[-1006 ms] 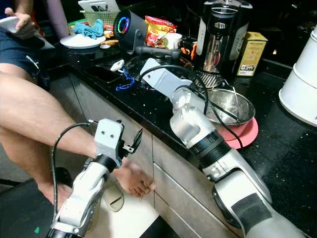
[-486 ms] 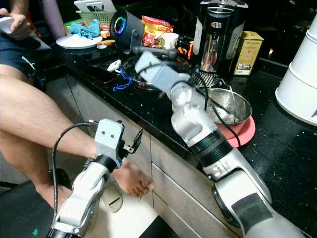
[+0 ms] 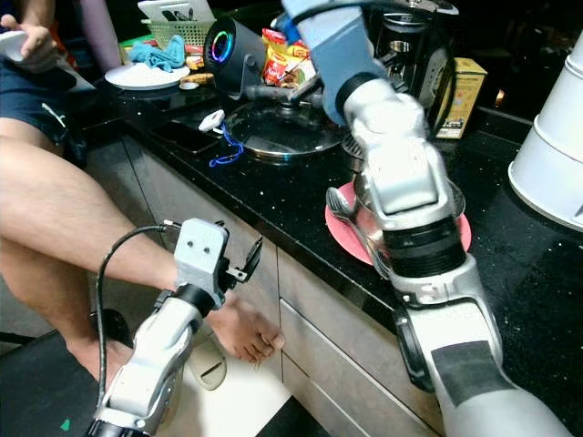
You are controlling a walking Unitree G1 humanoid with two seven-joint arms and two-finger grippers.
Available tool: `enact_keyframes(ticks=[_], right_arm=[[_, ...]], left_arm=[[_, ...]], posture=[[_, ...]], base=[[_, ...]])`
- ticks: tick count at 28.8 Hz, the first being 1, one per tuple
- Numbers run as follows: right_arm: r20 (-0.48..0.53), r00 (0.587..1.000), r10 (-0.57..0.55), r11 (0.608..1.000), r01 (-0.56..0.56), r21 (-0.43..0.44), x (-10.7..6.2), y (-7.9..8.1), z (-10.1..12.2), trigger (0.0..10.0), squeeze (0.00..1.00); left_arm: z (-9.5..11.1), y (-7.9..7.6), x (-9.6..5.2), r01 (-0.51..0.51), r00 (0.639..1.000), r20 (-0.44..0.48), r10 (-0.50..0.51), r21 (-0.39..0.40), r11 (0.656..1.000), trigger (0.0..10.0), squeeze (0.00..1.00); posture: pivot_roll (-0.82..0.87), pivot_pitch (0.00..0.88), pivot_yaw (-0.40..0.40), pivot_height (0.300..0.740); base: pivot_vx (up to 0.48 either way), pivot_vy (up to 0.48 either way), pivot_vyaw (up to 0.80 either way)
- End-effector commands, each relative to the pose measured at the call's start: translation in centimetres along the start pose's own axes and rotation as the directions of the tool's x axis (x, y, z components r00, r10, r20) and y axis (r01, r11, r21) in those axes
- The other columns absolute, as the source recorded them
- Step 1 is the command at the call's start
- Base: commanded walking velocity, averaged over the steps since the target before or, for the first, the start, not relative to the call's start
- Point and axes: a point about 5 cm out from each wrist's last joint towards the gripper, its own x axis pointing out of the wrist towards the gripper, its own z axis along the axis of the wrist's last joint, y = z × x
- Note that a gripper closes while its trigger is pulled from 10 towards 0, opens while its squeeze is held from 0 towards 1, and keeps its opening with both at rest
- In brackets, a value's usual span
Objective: Kitchen organization
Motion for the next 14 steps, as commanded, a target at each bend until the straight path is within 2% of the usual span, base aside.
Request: enact_keyframes(ticks=[1,2,4,6,7,8,9,10,11,12,13,14], right_arm=[[0.126,0.991,0.035,0.997,-0.043,0.059,-0.6,-0.4,2.1,0.0,0.00],[0.126,0.991,0.035,0.997,-0.043,0.059,-0.6,-0.4,2.1,0.0,0.00],[0.271,0.960,0.072,0.978,-0.122,0.171,-1.7,-0.7,3.6,0.0,0.00],[0.271,0.960,0.072,0.978,-0.122,0.171,-1.7,-0.7,3.6,0.0,0.00],[0.340,0.937,0.077,0.959,-0.163,0.232,-2.1,-0.8,4.1,0.0,0.00],[0.401,0.913,0.071,0.934,-0.202,0.294,-2.6,-1.1,4.6,1.9,0.00],[0.401,0.913,0.071,0.934,-0.202,0.294,-2.6,-1.1,4.6,1.9,0.00],[0.448,0.890,0.078,0.895,-0.261,0.362,-3.0,-1.2,4.8,3.1,0.00],[0.495,0.866,0.069,0.863,-0.301,0.407,-3.5,-1.5,4.7,6.8,0.00],[0.516,0.854,0.060,0.835,-0.326,0.442,-3.9,-1.6,4.5,10.0,0.00],[0.516,0.854,0.060,0.835,-0.326,0.442,-3.9,-1.6,4.5,10.0,0.00],[0.526,0.850,0.043,0.814,-0.335,0.475,-4.1,-1.7,4.1,10.0,0.00]], left_arm=[[-0.1,-0.1,-0.1,0.007,1.000,-0.005,-0.007,-0.006,1.000,10.0,0.00],[-0.1,-0.1,-0.1,0.007,1.000,-0.005,-0.007,-0.006,1.000,10.0,0.00],[-0.1,-0.1,-0.1,0.008,1.000,-0.005,-0.008,-0.006,1.000,10.0,0.00],[-0.1,-0.1,-0.1,0.008,1.000,-0.005,-0.008,-0.006,1.000,10.0,0.00],[-0.1,-0.1,-0.2,0.009,1.000,-0.005,-0.009,-0.006,1.000,10.0,0.00],[-0.1,-0.1,-0.2,0.010,1.000,-0.005,-0.011,-0.006,1.000,10.0,0.00],[-0.1,-0.1,-0.2,0.010,1.000,-0.005,-0.011,-0.006,1.000,10.0,0.00],[-0.1,-0.1,-0.2,0.012,1.000,-0.004,-0.012,-0.006,1.000,10.0,0.00],[-0.1,0.0,-0.2,0.013,1.000,-0.003,-0.014,-0.005,1.000,10.0,0.00],[0.0,0.0,-0.2,0.015,1.000,-0.002,-0.015,-0.005,1.000,10.0,0.00],[0.0,0.0,-0.2,0.015,1.000,-0.002,-0.015,-0.005,1.000,10.0,0.00],[0.0,0.0,-0.3,0.016,1.000,-0.001,-0.016,-0.004,1.000,10.0,0.00]], posture=[[-0.05,0.000,-0.037,0.740],[-0.05,0.000,-0.037,0.740],[-0.05,0.000,-0.035,0.740],[-0.05,0.000,-0.035,0.740],[-0.05,0.000,-0.034,0.740],[-0.05,0.000,-0.033,0.740],[-0.05,0.000,-0.033,0.740],[-0.05,0.000,-0.031,0.740],[-0.05,0.000,-0.029,0.740],[-0.05,0.000,-0.027,0.740],[-0.05,0.000,-0.027,0.740],[-0.05,0.000,-0.025,0.740]], base=[[0.000,0.000,0.00],[0.000,0.000,0.00],[0.000,0.000,0.00],[0.000,0.000,0.00],[0.000,0.000,0.00],[0.000,0.000,0.00],[0.000,0.000,0.00],[0.000,0.000,0.00],[0.000,0.000,0.00],[0.000,0.000,0.00],[0.000,0.000,0.00],[0.000,0.000,0.00]])
